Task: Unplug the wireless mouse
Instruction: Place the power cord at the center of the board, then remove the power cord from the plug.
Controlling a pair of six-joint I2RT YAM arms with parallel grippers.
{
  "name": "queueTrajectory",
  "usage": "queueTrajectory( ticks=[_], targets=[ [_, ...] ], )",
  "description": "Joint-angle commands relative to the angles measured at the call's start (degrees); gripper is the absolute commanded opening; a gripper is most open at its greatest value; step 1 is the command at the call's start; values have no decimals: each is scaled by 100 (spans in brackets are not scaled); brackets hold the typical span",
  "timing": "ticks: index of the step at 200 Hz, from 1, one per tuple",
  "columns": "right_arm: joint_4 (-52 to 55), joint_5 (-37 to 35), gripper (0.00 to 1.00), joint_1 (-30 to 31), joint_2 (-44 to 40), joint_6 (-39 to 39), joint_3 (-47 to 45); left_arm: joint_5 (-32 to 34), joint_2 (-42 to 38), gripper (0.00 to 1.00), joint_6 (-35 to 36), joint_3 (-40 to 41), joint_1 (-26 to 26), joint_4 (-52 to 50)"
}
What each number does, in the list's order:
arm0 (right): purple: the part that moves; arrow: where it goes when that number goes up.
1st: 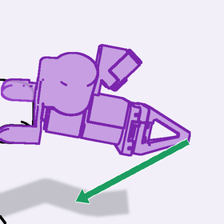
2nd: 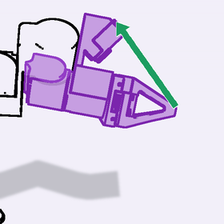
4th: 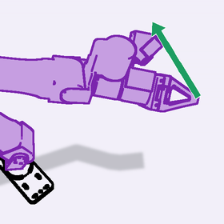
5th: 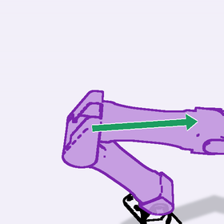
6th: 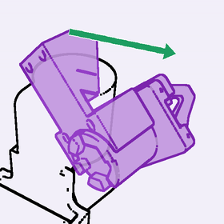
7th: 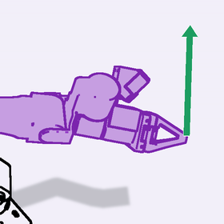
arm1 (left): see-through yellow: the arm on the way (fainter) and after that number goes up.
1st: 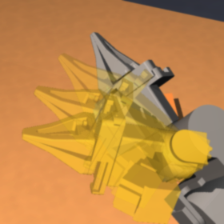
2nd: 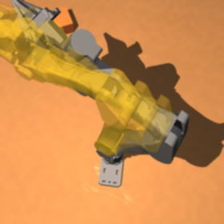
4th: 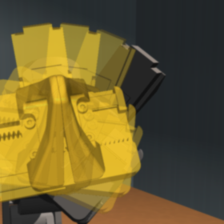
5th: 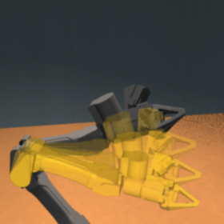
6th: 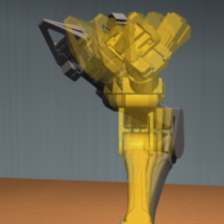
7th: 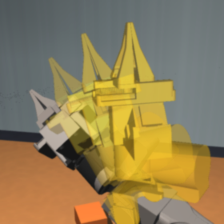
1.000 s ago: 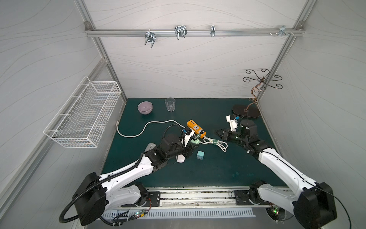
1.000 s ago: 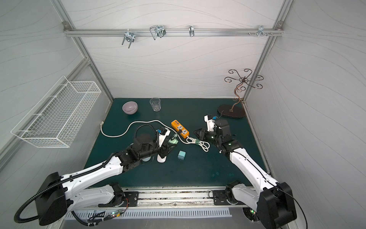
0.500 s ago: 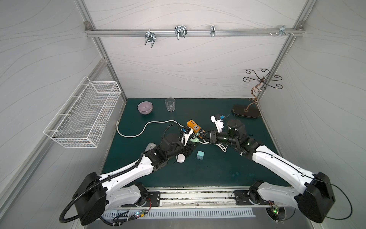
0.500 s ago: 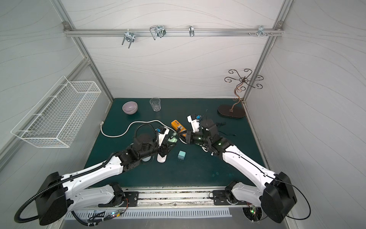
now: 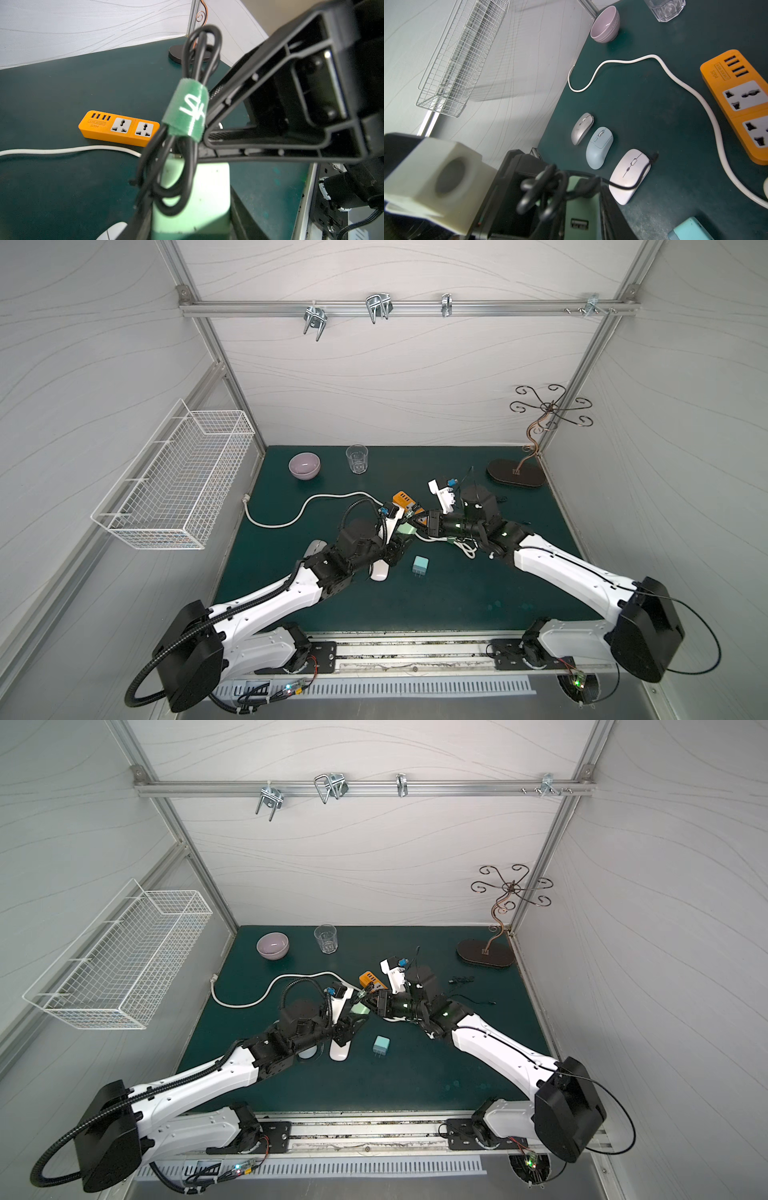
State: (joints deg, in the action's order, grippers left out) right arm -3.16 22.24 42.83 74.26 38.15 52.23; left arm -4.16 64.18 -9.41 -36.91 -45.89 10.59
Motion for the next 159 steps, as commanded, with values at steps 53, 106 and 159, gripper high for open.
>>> queueTrajectory(
  ticks=[53, 106, 159],
  targets=[
    [-31, -200, 13, 287, 575, 43, 481, 514, 7, 13, 346, -229, -134, 326],
    [-51, -337, 2, 323, 668, 53, 499, 952, 68, 11, 620, -188, -290, 269],
    [-127, -663, 0, 112, 556, -13, 525, 961, 121, 9, 476, -115, -336, 233]
  ],
)
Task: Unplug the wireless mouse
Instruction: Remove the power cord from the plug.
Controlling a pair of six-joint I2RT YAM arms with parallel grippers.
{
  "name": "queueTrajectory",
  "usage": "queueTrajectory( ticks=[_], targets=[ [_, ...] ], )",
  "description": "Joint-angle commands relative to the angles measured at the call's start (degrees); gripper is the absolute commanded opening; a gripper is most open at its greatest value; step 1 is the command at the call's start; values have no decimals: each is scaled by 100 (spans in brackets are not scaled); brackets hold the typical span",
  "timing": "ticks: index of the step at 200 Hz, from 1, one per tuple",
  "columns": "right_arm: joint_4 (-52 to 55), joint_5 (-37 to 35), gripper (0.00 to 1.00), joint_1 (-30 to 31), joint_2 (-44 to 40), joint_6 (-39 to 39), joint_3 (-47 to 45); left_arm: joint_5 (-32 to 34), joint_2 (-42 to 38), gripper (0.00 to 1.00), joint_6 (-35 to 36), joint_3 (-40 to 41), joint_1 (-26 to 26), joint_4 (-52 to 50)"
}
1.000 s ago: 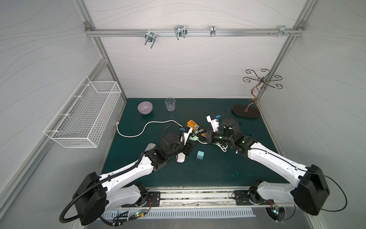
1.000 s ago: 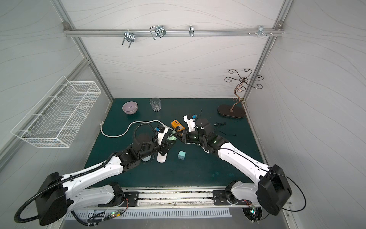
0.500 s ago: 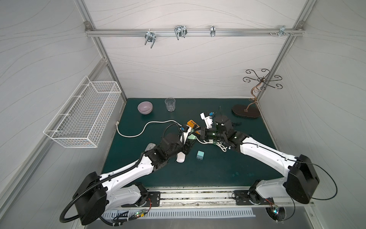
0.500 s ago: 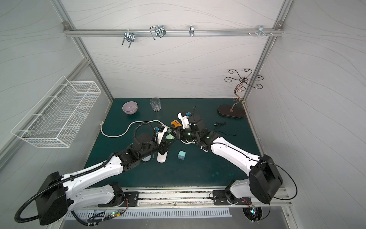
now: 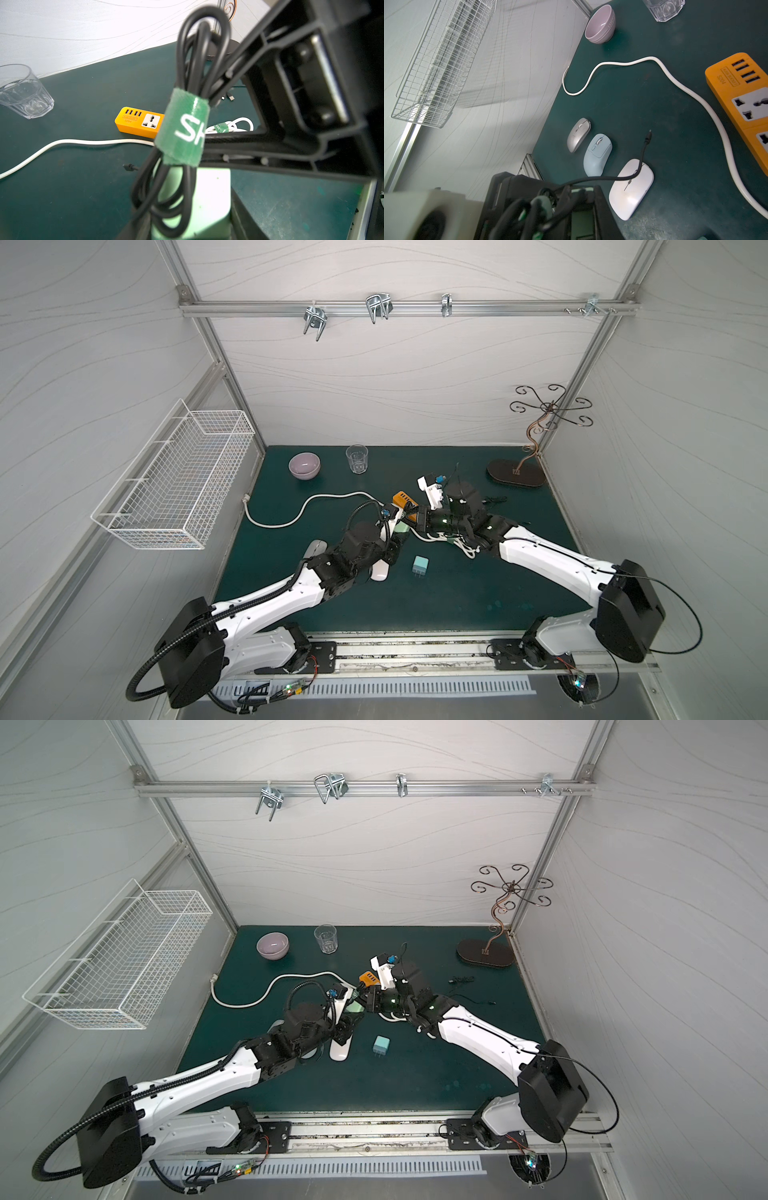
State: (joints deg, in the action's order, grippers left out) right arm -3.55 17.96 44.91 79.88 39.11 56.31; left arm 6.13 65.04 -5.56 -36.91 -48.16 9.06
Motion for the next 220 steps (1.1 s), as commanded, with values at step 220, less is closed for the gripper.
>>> queueTrajectory(
  ticks=[220],
  targets=[
    [-1041, -1126, 0, -1099, -880, -440, -411, -578, 493, 6, -507, -237, -108, 310]
  ],
)
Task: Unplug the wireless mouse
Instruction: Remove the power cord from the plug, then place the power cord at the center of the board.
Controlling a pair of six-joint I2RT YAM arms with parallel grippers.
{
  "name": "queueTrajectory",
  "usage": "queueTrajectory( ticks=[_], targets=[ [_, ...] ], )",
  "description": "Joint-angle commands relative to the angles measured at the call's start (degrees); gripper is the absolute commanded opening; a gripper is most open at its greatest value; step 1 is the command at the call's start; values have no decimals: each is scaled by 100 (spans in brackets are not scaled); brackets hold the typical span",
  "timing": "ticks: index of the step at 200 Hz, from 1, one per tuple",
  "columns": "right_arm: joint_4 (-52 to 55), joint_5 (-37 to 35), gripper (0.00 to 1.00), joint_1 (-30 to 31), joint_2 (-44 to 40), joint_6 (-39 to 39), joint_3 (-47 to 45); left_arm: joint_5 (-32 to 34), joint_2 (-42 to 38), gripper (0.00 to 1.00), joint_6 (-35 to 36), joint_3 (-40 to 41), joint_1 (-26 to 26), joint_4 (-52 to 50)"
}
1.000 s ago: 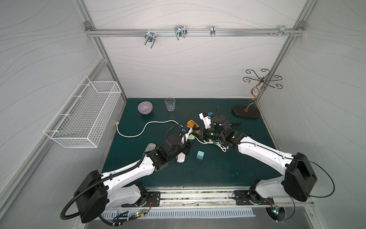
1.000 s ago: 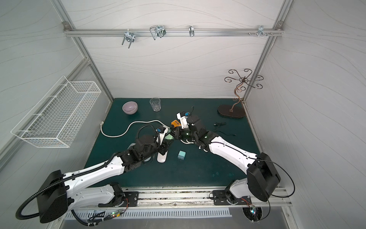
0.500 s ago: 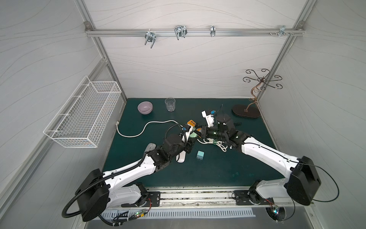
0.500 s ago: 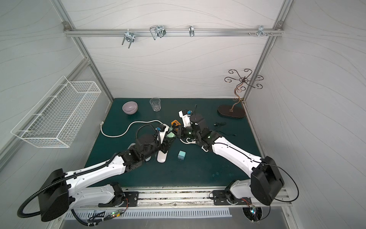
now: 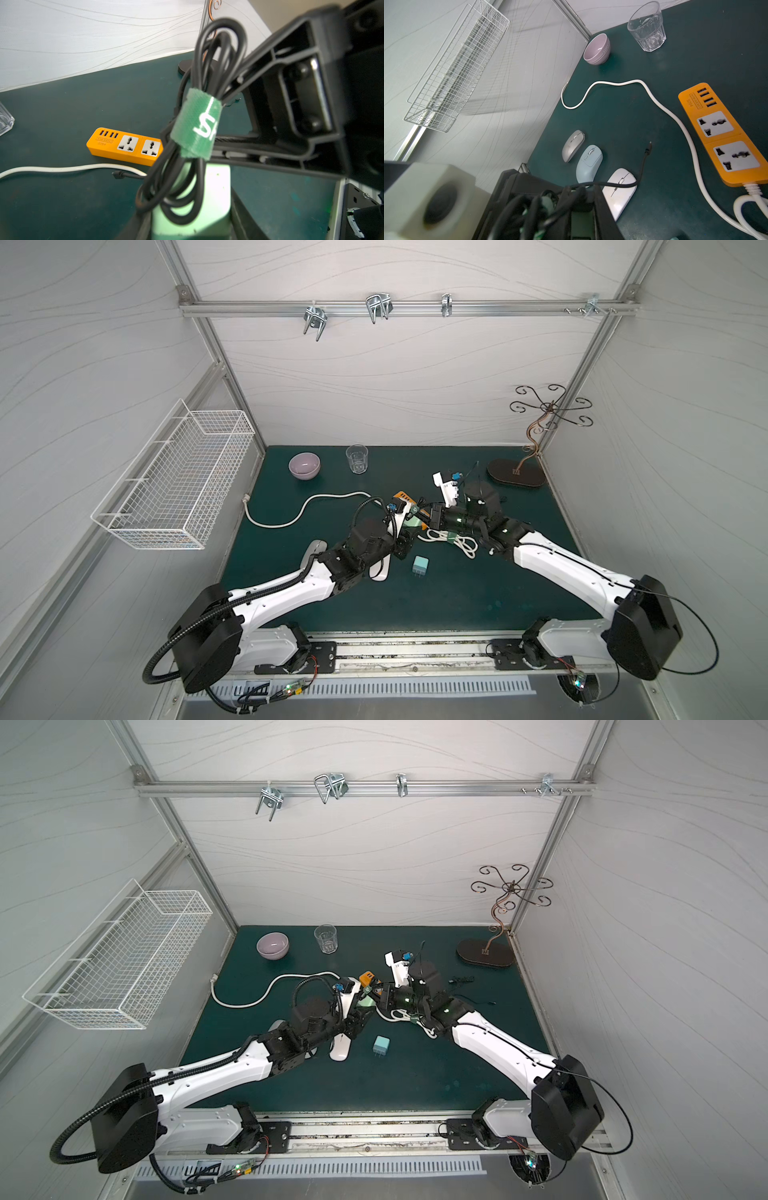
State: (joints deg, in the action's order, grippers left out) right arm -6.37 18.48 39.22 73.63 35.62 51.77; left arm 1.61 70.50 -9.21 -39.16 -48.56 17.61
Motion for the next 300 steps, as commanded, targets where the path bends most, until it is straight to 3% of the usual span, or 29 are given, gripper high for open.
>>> queueTrajectory(
  ticks=[1, 122, 141, 174, 223, 261, 300],
  targets=[
    [-760, -1170, 0, -530, -254, -90, 44, -125, -54, 6, -142, -12, -68, -551],
    [-328, -1112, 0, -1220, -828, 39, -204, -14, -246, 5, -64, 70, -66, -589],
    [161, -1143, 0, -1649, -1103, 95, -364, 54, -343, 5, -6, 81, -71, -652],
    [830, -957, 0, -2963, -1888, 746, -1181, 168, -462, 6, 76, 144, -58, -636],
    [494, 119, 0, -4531, -1997, 1758, -2527, 103, -447, 6, 80, 122, -56, -651],
    [-466, 909, 0, -4786, -1259, 2337, -3009, 130, -461, 6, 62, 145, -23, -644],
    [-215, 731, 0, -5269, -1213, 2435, -3138, 165, -534, 7, 48, 178, 3, -688]
  ],
)
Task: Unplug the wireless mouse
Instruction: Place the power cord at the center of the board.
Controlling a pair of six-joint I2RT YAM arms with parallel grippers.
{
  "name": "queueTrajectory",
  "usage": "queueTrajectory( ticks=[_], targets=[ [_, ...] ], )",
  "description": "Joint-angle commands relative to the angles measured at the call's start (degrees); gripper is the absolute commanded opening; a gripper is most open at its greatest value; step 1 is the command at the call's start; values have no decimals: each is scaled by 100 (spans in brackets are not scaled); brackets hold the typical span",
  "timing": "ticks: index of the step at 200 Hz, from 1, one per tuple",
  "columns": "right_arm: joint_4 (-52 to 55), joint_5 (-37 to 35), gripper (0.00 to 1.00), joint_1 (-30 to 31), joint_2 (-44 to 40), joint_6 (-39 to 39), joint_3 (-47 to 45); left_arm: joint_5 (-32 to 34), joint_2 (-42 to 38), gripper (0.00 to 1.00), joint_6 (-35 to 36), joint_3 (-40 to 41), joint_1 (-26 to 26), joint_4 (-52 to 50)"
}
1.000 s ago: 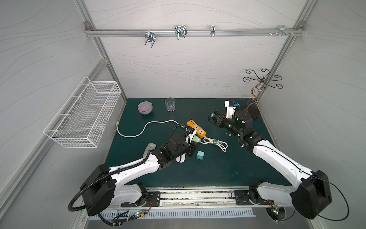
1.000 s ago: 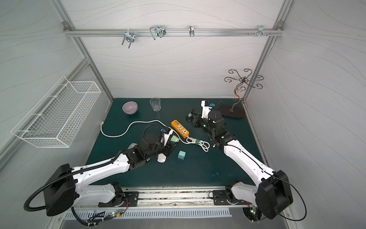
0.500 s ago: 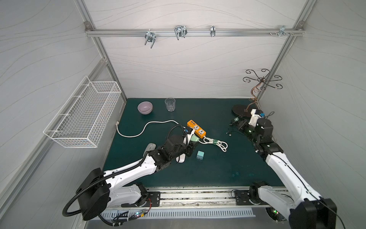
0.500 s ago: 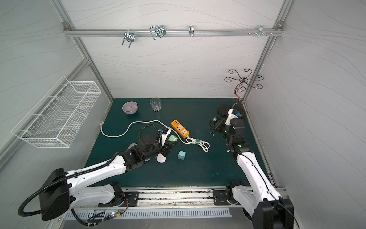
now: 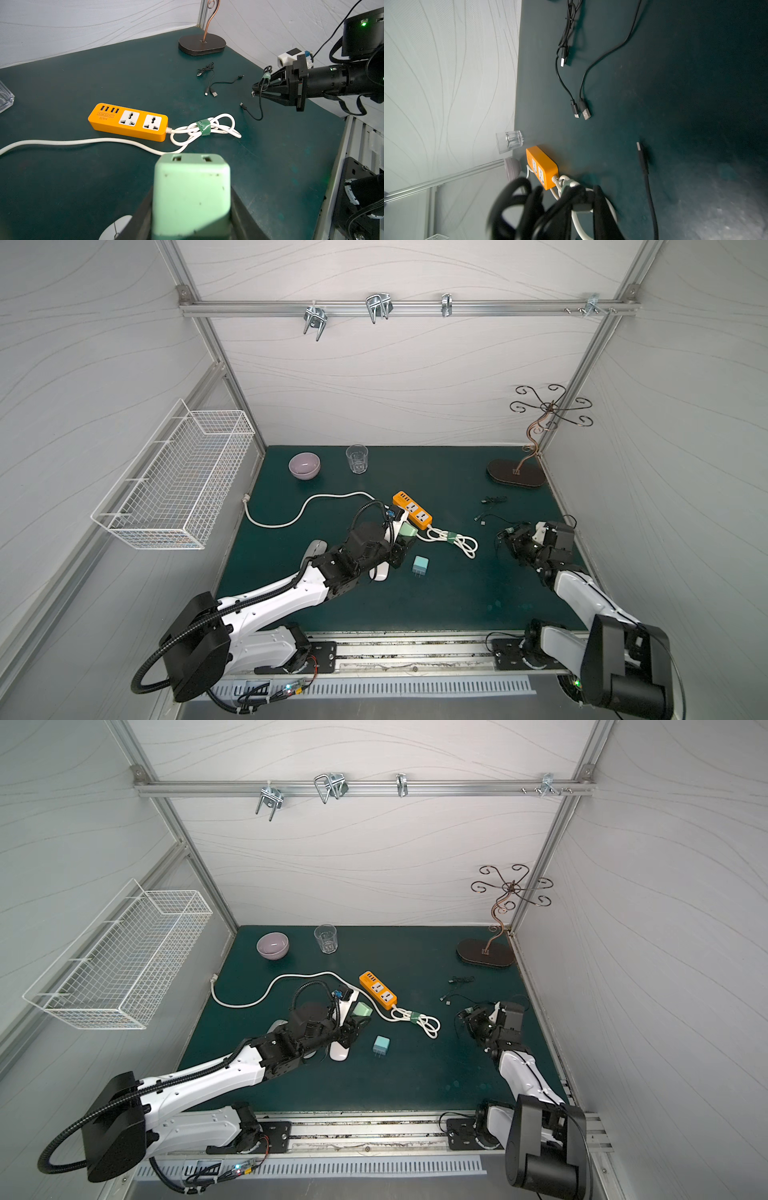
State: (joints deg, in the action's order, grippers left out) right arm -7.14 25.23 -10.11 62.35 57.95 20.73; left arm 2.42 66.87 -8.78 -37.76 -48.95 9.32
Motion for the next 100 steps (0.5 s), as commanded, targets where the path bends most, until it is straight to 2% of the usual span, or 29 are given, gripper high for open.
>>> queueTrajectory(
  ticks=[1, 27, 46, 73, 100],
  targets=[
    [-125, 49, 0, -348, -88, 195, -34, 84, -173, 7, 6, 39, 47, 140],
    [111, -81, 5, -580, 155, -109, 206, -19, -83, 7, -44, 25, 64, 184],
    [35, 46, 24, -675, 602, -128, 373, -56, -49, 7, -56, 5, 68, 173],
    [-143, 156, 25, -776, 1038, 58, 327, 63, -177, 7, -3, 48, 67, 121],
    [8, 95, 30, -924, 1090, 202, 147, 110, -205, 7, -3, 89, 87, 138]
  ],
)
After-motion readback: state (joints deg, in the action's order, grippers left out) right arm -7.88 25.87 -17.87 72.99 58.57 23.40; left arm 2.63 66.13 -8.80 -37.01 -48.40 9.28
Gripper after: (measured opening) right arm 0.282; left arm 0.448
